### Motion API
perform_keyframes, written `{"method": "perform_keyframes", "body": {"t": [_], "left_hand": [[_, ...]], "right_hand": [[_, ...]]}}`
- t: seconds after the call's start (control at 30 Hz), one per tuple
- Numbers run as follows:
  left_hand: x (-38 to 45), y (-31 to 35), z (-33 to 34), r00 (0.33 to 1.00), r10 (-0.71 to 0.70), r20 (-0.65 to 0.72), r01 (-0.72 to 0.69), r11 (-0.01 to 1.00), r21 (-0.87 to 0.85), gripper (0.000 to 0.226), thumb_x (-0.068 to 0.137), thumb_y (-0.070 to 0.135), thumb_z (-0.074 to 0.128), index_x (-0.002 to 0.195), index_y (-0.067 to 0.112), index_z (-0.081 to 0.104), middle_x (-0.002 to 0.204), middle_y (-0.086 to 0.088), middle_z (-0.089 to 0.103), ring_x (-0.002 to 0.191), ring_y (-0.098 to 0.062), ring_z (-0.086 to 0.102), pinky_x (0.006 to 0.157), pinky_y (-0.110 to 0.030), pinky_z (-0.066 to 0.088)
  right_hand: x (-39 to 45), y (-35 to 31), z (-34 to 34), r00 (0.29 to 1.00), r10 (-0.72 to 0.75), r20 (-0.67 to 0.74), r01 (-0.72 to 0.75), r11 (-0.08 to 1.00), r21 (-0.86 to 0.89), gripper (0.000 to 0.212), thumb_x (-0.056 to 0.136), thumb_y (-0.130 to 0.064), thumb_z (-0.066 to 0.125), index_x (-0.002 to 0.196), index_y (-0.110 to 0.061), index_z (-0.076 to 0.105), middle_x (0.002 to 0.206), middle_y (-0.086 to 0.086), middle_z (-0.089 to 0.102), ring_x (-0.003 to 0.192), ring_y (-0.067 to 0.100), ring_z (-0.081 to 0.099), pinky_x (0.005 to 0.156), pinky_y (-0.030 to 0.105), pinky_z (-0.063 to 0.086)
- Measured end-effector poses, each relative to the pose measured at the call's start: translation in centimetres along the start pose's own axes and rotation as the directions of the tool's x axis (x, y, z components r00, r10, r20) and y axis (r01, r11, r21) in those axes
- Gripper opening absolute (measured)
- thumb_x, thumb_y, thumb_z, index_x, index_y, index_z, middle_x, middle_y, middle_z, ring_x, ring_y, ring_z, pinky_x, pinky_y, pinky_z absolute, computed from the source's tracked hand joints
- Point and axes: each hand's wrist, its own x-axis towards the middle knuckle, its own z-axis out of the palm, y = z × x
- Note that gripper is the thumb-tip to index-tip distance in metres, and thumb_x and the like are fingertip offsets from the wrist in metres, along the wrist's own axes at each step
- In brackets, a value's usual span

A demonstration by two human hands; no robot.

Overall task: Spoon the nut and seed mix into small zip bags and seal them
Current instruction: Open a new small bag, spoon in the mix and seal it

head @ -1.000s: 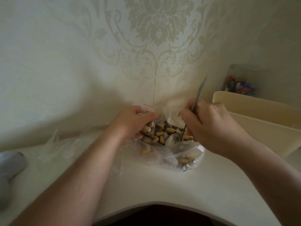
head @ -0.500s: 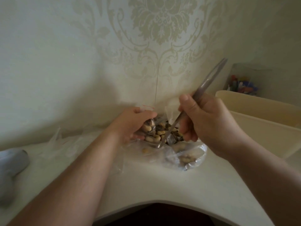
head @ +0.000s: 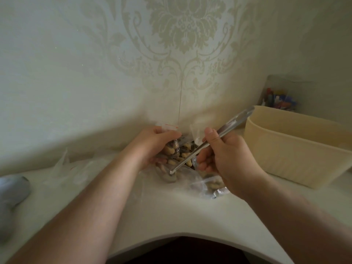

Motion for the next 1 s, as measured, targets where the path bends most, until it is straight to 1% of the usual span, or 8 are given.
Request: {"method": "perform_keyframes", "body": {"t": [0.17, 0.37, 0.43, 0.53, 0.63, 0.8, 0.93, 1.0], "left_hand": [[-0.2, 0.1, 0.2, 1.000, -0.005, -0.003, 0.005, 1.000, -0.009, 0.024, 0.093, 0.034, 0.077, 0.103, 0.012, 0.077, 0.075, -0.009, 0.072, 0.045, -0.018, 0.062, 0.041, -0.020, 0.044], [-0.2, 0.1, 0.3, 1.000, -0.020, -0.006, 0.020, 0.997, -0.075, 0.019, 0.093, 0.026, 0.077, 0.103, 0.009, 0.077, 0.078, -0.005, 0.071, 0.047, -0.013, 0.061, 0.039, -0.017, 0.041], [-0.1, 0.1, 0.2, 1.000, -0.022, -0.007, 0.021, 0.998, -0.066, 0.021, 0.092, 0.028, 0.078, 0.105, 0.011, 0.078, 0.082, -0.004, 0.072, 0.048, -0.013, 0.060, 0.044, -0.018, 0.044], [0.1, 0.0, 0.2, 1.000, -0.008, -0.012, 0.008, 0.999, -0.038, 0.026, 0.088, 0.031, 0.080, 0.106, 0.012, 0.079, 0.080, -0.005, 0.075, 0.059, -0.018, 0.064, 0.055, -0.026, 0.049], [-0.2, 0.0, 0.2, 1.000, 0.014, -0.026, -0.014, 1.000, -0.010, 0.035, 0.070, 0.035, 0.080, 0.096, 0.012, 0.079, 0.100, -0.027, 0.075, 0.075, -0.034, 0.069, 0.072, -0.058, 0.060], [-0.1, -0.1, -0.1, 0.999, 0.013, -0.038, -0.012, 0.999, 0.036, 0.013, 0.088, 0.022, 0.078, 0.093, 0.011, 0.079, 0.100, -0.027, 0.076, 0.080, -0.039, 0.074, 0.077, -0.067, 0.059], [0.0, 0.4, -1.1, 0.998, -0.049, 0.049, 0.046, 0.998, 0.049, 0.012, 0.091, 0.018, 0.076, 0.101, 0.013, 0.080, 0.089, -0.011, 0.076, 0.070, -0.027, 0.071, 0.066, -0.046, 0.063], [-0.3, 0.8, -2.1, 0.986, -0.098, 0.133, 0.088, 0.993, 0.075, 0.027, 0.088, 0.019, 0.078, 0.113, 0.008, 0.078, 0.092, -0.011, 0.073, 0.069, -0.024, 0.068, 0.064, -0.040, 0.061]], "right_hand": [[0.5, -1.1, -1.8, 0.997, -0.034, -0.075, 0.034, 0.999, 0.007, 0.037, 0.111, -0.033, 0.048, 0.094, -0.003, 0.061, 0.061, 0.009, 0.067, 0.050, 0.021, 0.061, 0.047, 0.028, 0.050], [1.2, -2.1, -4.1, 0.989, -0.024, -0.144, 0.036, 0.996, 0.085, 0.035, 0.112, -0.034, 0.046, 0.100, -0.004, 0.059, 0.060, 0.009, 0.065, 0.048, 0.020, 0.060, 0.043, 0.025, 0.047], [1.3, -1.9, -4.5, 0.984, -0.019, -0.178, 0.038, 0.994, 0.101, 0.035, 0.111, -0.036, 0.046, 0.098, -0.006, 0.060, 0.060, 0.008, 0.065, 0.048, 0.020, 0.059, 0.044, 0.026, 0.047], [1.3, -1.6, -4.8, 0.968, -0.026, -0.248, 0.060, 0.990, 0.129, 0.036, 0.111, -0.036, 0.047, 0.090, -0.009, 0.059, 0.057, 0.007, 0.063, 0.046, 0.020, 0.056, 0.043, 0.027, 0.044], [1.2, -1.7, -5.1, 0.953, -0.001, -0.304, 0.059, 0.982, 0.182, 0.038, 0.111, -0.034, 0.047, 0.084, -0.010, 0.058, 0.055, 0.007, 0.061, 0.047, 0.020, 0.054, 0.048, 0.030, 0.043], [1.4, -2.1, -6.0, 0.942, 0.028, -0.335, 0.056, 0.970, 0.238, 0.031, 0.108, -0.032, 0.050, 0.086, -0.011, 0.059, 0.056, 0.008, 0.061, 0.047, 0.021, 0.053, 0.043, 0.027, 0.041], [1.5, -2.0, -6.2, 0.950, -0.012, -0.311, 0.078, 0.977, 0.201, 0.029, 0.108, -0.029, 0.048, 0.087, -0.012, 0.058, 0.057, 0.009, 0.061, 0.047, 0.022, 0.053, 0.047, 0.030, 0.042], [1.2, -1.9, -6.2, 0.972, -0.034, -0.231, 0.072, 0.984, 0.160, 0.027, 0.108, -0.026, 0.047, 0.088, -0.011, 0.057, 0.058, 0.011, 0.061, 0.048, 0.024, 0.053, 0.052, 0.033, 0.041]]}}
